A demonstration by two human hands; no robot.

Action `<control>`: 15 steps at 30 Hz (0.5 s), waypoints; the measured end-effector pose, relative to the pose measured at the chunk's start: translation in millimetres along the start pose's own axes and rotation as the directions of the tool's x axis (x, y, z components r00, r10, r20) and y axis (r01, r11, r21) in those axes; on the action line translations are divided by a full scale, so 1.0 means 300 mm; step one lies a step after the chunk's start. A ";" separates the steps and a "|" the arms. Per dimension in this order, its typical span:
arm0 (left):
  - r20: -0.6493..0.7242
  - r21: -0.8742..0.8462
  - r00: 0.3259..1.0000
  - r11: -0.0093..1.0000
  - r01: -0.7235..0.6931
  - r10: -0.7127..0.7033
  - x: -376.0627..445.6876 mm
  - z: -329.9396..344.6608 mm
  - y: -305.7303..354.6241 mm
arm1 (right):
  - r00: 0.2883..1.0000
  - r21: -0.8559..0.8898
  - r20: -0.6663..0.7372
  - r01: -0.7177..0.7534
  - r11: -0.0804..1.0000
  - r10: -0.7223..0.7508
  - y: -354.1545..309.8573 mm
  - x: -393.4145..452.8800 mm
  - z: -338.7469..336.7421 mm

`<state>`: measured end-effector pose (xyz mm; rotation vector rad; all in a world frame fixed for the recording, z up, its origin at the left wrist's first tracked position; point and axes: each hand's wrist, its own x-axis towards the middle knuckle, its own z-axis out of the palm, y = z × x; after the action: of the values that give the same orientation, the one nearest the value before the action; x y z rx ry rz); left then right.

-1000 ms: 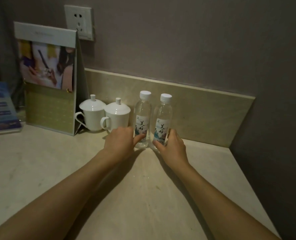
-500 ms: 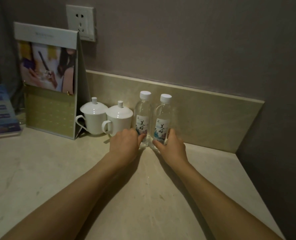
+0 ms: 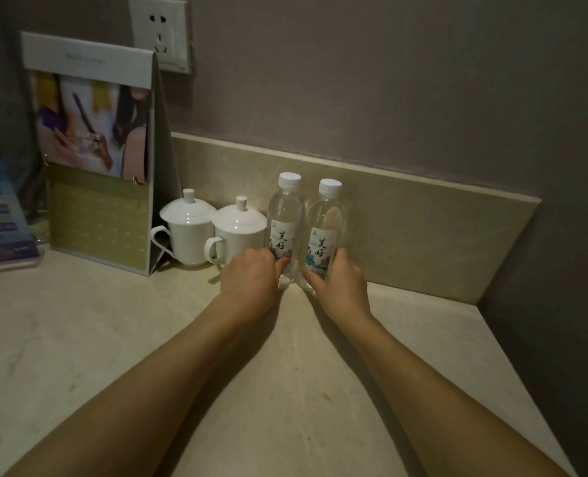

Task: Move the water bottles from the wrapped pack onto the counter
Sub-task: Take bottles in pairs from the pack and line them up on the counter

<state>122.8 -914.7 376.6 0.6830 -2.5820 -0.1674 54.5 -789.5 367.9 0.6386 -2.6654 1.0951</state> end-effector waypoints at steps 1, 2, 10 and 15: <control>-0.002 -0.009 1.000 1.000 0.000 0.000 0.003 0.002 0.001 | 1.000 -0.002 -0.002 -0.002 1.000 0.002 0.000 0.004 0.002; -0.007 -0.016 1.000 1.000 -0.001 0.001 0.005 0.004 0.001 | 1.000 -0.004 -0.003 -0.004 1.000 0.004 0.000 0.008 0.004; -0.006 -0.066 1.000 0.998 0.003 -0.004 0.023 0.029 0.003 | 1.000 -0.002 -0.010 -0.030 1.000 0.030 -0.001 0.032 0.021; -0.002 -0.090 1.000 0.996 0.020 -0.020 0.030 0.037 0.006 | 0.999 -0.007 -0.030 -0.021 1.000 0.021 0.002 0.033 0.026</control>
<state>109.9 -917.6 370.8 0.6754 -2.5482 -0.2863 45.3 -797.7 365.4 0.5896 -2.6549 1.0915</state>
